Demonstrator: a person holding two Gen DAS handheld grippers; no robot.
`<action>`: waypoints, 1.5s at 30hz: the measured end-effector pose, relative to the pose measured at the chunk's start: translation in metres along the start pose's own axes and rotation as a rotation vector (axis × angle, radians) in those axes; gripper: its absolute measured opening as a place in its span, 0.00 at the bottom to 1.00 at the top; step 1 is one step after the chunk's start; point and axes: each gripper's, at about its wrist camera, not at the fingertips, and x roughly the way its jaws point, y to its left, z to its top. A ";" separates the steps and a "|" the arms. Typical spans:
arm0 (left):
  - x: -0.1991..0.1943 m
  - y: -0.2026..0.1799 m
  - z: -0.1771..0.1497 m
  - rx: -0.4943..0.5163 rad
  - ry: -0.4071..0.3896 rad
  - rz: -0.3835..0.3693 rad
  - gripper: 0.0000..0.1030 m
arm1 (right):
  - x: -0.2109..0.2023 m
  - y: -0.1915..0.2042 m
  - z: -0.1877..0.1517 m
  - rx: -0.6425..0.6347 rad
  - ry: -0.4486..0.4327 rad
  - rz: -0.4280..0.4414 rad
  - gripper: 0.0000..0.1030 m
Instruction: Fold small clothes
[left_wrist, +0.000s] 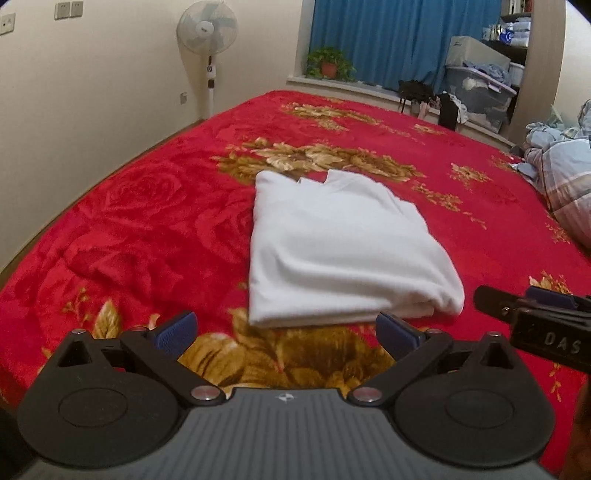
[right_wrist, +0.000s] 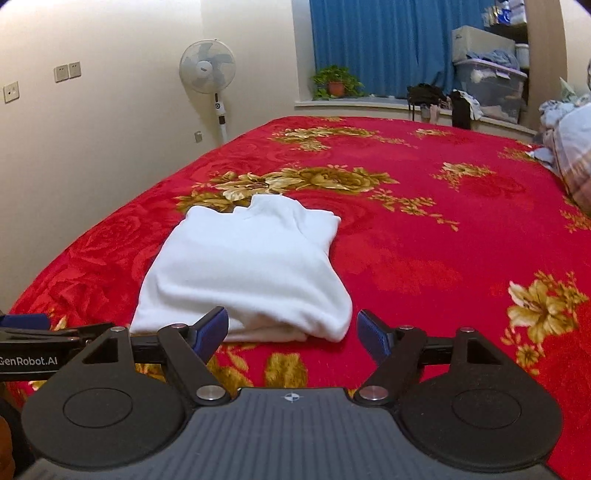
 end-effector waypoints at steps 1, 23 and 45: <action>0.000 -0.002 0.001 0.000 -0.006 -0.005 1.00 | 0.001 0.001 0.001 0.000 -0.001 0.003 0.76; 0.005 -0.008 0.000 0.012 -0.014 -0.035 1.00 | 0.009 0.008 0.000 -0.043 0.009 0.006 0.75; 0.006 -0.007 0.000 0.010 -0.012 -0.036 1.00 | 0.010 0.009 -0.001 -0.045 0.005 0.006 0.75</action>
